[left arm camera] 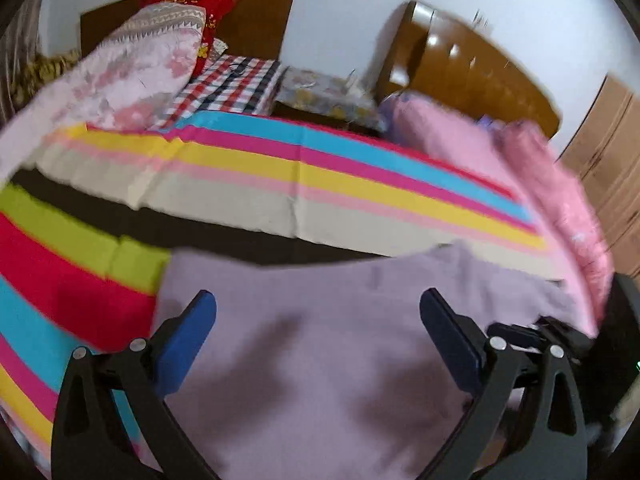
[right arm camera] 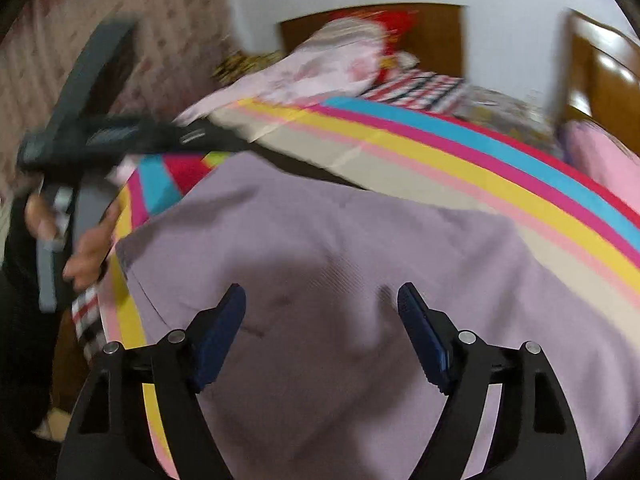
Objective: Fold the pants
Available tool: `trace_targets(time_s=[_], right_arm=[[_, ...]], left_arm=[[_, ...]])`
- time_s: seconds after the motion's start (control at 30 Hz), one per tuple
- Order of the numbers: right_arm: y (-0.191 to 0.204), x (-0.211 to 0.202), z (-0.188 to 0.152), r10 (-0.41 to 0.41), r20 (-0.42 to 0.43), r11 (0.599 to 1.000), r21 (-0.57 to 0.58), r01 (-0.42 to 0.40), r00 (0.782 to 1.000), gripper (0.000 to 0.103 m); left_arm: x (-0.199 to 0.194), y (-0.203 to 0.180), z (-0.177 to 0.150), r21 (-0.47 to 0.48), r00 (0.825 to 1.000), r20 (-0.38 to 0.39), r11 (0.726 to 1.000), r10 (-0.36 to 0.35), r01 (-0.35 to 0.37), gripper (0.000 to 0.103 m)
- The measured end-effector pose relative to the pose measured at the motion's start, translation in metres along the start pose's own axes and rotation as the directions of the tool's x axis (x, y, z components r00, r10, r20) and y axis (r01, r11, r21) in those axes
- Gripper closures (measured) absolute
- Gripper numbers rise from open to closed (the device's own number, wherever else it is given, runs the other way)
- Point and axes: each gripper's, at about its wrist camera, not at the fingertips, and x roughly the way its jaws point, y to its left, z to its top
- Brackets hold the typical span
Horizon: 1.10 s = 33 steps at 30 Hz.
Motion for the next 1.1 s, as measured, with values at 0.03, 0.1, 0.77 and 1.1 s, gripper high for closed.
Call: trace_targets(time_s=[0.03,0.1,0.77,1.1], right_arm=[[-0.003,0.016,0.001,-0.026,-0.080,1.000,-0.011,0.025,0.996,0.026],[-0.003,0.015,0.002,-0.005,-0.059,1.000,-0.011,0.005,0.998,0.025],[-0.172,-0.266,-0.290,-0.443,0.184,0.423,0.906,0.023,0.878,0.019],[-0.158,-0.229,-0.289,-0.345,0.169,0.502,0.864,0.030,0.923,0.018]], left_arm=[[0.016,0.001,0.003,0.003,0.998,-0.047,1.000,0.029,-0.029,0.002],[0.050,0.010,0.002,-0.008,0.985,-0.145,0.995,0.094,-0.096,0.002],[0.044,-0.159,-0.078,0.243,1.000,-0.015,0.970,-0.008,0.011,0.002],[0.064,-0.161,-0.097,0.318,0.993,-0.019,0.943,0.115,-0.103,0.001]])
